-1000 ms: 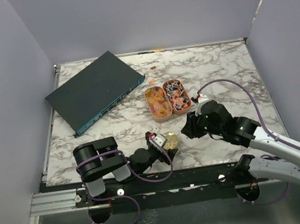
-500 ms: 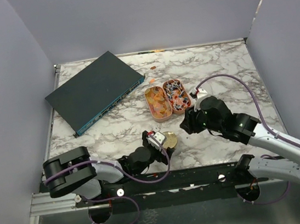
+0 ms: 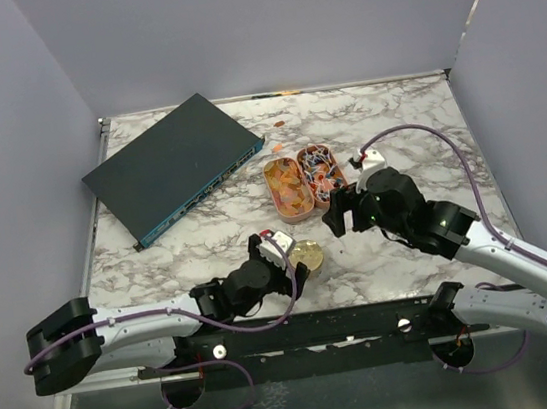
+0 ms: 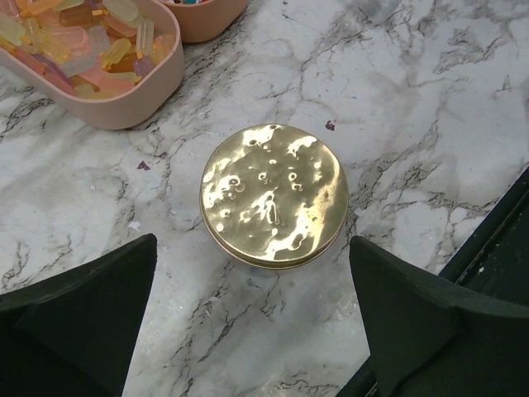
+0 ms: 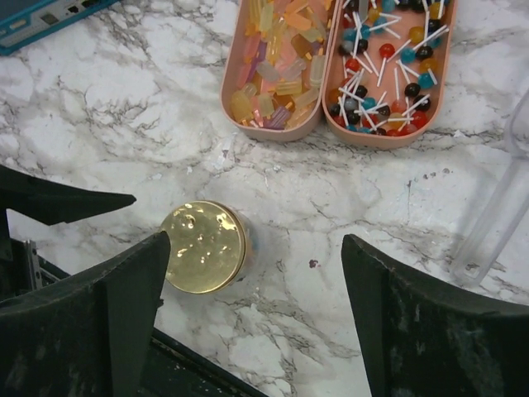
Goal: Pack the candies
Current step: Reset both arms
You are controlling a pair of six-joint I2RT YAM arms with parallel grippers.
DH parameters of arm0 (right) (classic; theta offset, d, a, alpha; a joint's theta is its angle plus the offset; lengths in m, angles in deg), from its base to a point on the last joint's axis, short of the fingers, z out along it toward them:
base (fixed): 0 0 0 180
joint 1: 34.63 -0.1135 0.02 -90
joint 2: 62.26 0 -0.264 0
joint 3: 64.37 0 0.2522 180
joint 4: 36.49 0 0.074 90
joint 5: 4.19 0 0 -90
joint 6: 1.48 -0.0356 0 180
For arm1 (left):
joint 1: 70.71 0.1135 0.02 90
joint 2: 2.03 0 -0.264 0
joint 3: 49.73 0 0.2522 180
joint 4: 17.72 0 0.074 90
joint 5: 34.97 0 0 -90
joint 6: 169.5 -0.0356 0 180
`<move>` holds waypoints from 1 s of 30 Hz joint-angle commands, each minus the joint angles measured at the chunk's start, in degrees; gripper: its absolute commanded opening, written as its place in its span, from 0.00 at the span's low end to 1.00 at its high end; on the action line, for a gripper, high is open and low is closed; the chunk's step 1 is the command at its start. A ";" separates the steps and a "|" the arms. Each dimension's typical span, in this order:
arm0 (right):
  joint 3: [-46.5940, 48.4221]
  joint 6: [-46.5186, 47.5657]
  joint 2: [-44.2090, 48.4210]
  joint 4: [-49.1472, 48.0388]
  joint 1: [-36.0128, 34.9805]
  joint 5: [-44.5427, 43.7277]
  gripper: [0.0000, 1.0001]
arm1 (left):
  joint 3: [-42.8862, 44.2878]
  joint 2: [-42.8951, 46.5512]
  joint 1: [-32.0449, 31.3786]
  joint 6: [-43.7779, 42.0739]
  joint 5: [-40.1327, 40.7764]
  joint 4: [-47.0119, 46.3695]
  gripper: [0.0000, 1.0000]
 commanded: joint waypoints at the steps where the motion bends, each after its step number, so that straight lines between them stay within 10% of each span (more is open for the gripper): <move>1: 2.76 1.88 0.09 2.26 -0.27 -5.30 0.96 | 6.92 3.89 -0.23 4.13 2.99 16.14 0.99; 18: 12.25 4.17 -4.00 3.91 6.40 -7.22 1.00 | 45.09 -3.87 17.53 1.36 -8.64 49.54 0.99; 30: 10.77 1.56 0.32 4.46 26.10 9.36 1.00 | 44.42 0.41 38.93 4.00 -12.71 45.21 0.99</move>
